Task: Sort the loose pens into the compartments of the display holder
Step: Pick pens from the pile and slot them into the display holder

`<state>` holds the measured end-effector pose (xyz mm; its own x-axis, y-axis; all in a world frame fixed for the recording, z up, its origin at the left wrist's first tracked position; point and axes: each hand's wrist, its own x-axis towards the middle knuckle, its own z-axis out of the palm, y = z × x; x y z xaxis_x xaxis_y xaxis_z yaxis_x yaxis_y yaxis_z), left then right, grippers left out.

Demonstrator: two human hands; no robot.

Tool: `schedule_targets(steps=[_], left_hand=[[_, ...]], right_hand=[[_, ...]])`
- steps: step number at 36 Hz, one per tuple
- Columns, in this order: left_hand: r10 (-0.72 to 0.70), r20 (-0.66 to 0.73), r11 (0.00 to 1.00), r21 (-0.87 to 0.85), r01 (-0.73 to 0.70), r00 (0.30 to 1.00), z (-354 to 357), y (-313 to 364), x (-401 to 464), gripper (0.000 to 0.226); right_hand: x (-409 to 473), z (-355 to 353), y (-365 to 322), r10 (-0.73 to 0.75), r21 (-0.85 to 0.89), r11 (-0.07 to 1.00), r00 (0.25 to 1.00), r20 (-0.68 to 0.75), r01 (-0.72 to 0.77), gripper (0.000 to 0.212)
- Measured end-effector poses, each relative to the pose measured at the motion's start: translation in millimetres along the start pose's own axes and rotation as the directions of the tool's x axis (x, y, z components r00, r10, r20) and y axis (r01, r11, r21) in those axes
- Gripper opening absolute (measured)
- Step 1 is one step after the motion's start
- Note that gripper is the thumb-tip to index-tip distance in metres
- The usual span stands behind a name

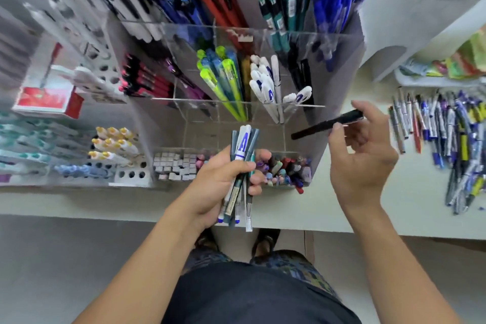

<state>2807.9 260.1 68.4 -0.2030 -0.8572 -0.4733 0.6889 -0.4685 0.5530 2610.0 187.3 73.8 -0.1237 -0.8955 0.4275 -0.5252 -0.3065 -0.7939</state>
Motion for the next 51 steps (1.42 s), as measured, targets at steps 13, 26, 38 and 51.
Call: schedule_targets(steps=[13,26,38,51], left_hand=[[0.060,-0.101,0.887,0.462,-0.007,0.993,-4.4,11.2,4.2,0.035],[0.264,0.011,0.453,0.881,-0.134,0.964,4.8,9.4,-2.3,0.042],[0.006,-0.027,0.936,0.351,0.004,1.000,12.4,13.0,-11.3,0.039],[0.006,-0.228,0.976,0.214,0.044,0.974,16.7,7.0,-1.5,0.029]], right_hand=[[-14.5,6.8,9.8,0.009,-0.513,0.853,0.980,0.201,0.098,0.009],[-3.8,23.5,-53.7,0.288,0.069,0.902,0.714,0.638,-0.426,0.020],[-2.5,21.2,-57.1,0.238,0.249,0.803,0.675,0.699,-0.541,0.010],[8.5,2.4,-66.3,0.182,0.230,0.839,0.652,0.736,-0.494,0.009]])
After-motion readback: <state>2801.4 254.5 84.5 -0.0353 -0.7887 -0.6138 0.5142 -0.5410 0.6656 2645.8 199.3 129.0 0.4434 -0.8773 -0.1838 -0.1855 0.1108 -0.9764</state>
